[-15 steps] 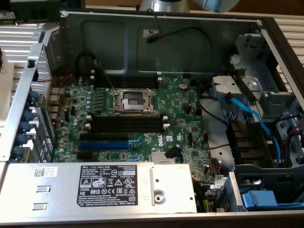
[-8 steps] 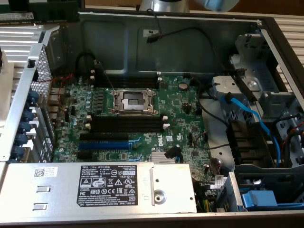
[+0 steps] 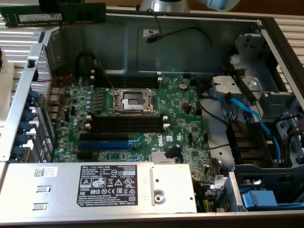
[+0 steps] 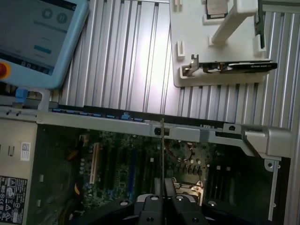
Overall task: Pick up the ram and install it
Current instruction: 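Pick up the ram and move it above insertion slot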
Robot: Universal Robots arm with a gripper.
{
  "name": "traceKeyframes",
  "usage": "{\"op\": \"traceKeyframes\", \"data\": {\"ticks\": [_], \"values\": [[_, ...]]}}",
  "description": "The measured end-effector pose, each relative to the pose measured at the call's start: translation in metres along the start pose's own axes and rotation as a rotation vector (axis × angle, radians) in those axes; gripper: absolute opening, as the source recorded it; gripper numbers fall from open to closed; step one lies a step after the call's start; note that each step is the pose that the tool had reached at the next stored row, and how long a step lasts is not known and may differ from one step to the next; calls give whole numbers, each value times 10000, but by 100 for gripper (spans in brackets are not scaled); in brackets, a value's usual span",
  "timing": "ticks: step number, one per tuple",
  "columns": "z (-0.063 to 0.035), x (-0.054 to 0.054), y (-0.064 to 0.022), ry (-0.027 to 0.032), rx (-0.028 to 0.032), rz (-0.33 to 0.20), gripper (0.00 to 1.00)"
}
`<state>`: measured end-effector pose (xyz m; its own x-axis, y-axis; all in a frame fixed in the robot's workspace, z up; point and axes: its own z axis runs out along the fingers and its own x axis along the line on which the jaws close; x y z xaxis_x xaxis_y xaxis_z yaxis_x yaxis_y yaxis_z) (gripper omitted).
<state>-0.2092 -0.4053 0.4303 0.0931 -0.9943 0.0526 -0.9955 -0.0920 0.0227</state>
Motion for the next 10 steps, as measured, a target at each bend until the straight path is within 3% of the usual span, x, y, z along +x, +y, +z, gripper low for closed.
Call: {"op": "traceKeyframes", "data": {"ticks": [10], "values": [[-8,42,-456,-3,-33,-2,12]]}}
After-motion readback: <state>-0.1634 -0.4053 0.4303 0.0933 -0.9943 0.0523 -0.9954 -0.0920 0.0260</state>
